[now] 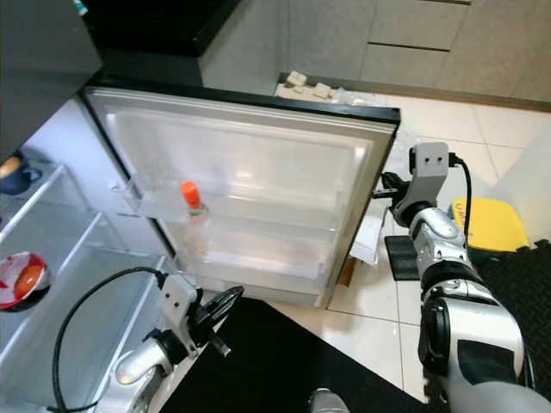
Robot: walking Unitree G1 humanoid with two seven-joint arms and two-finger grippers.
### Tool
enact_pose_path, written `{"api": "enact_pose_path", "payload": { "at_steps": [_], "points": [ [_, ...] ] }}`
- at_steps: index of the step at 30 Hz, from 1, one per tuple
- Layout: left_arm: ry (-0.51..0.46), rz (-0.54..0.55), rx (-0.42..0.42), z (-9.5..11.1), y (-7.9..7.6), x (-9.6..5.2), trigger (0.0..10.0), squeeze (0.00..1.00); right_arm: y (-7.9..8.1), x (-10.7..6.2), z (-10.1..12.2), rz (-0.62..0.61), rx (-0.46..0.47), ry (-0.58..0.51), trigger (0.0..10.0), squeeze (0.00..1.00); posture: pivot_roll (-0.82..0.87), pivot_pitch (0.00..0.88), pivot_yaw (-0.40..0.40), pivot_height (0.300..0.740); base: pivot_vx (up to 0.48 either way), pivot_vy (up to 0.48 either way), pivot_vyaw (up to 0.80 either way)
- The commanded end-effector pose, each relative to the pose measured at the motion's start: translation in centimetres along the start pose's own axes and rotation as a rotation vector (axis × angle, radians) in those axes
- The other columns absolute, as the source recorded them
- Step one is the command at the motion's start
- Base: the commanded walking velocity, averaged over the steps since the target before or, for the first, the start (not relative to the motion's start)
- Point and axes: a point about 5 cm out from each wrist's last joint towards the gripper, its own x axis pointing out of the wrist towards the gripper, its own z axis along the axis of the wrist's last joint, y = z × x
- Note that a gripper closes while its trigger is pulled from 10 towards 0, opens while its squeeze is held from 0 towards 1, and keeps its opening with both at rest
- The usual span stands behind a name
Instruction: Restocking fridge
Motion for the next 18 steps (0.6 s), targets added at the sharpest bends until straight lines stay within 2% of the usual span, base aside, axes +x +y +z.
{"api": "enact_pose_path", "payload": {
  "at_steps": [1, 2, 4, 6, 11, 15, 17, 18],
  "points": [
    [0.027, -0.018, -0.021, -0.6, -0.2, -0.6, 10.0, 0.00, 2.2, 0.5, -0.5, 0.179, 0.061, -0.032, 10.0, 0.00, -0.09, 0.146, -0.002, 0.725, 0.000, 0.000, 0.00],
    [0.027, -0.018, -0.021, -0.6, -0.2, -0.6, 10.0, 0.00, 2.2, 0.5, -0.5, 0.179, 0.061, -0.032, 10.0, 0.00, -0.09, 0.146, -0.002, 0.725, 0.000, 0.000, 0.00],
    [0.043, -0.029, -0.033, -1.0, -0.3, -1.0, 10.0, 0.00, 3.1, 0.2, -0.9, 0.299, 0.157, -0.057, 10.0, 0.00, -0.10, 0.145, -0.001, 0.725, 0.000, 0.000, 0.00],
    [0.043, -0.029, -0.033, -1.0, -0.3, -1.0, 10.0, 0.00, 3.1, 0.2, -0.9, 0.299, 0.157, -0.057, 10.0, 0.00, -0.10, 0.145, -0.001, 0.725, 0.000, 0.000, 0.00],
    [0.090, -0.037, -0.056, -2.0, -0.4, -2.3, 10.0, 0.00, 4.6, -0.9, -1.1, 0.593, 0.329, -0.127, 10.0, 0.00, -0.10, 0.147, -0.002, 0.725, 0.000, 0.000, 0.00],
    [0.096, -0.036, -0.059, -2.2, -0.4, -2.4, 10.0, 0.00, 4.9, -1.2, -1.1, 0.640, 0.347, -0.137, 10.0, 0.00, -0.10, 0.147, -0.002, 0.725, 0.000, 0.000, 0.00],
    [0.106, -0.036, -0.061, -2.5, -0.4, -2.7, 10.0, 0.00, 5.4, -2.1, -1.1, 0.737, 0.386, -0.158, 10.0, 0.00, -0.10, 0.147, -0.001, 0.725, 0.000, 0.000, 0.00],
    [0.106, -0.036, -0.061, -2.5, -0.4, -2.7, 10.0, 0.00, 5.4, -2.1, -1.1, 0.737, 0.386, -0.158, 10.0, 0.00, -0.10, 0.147, -0.001, 0.725, 0.000, 0.000, 0.00]
  ]
}}
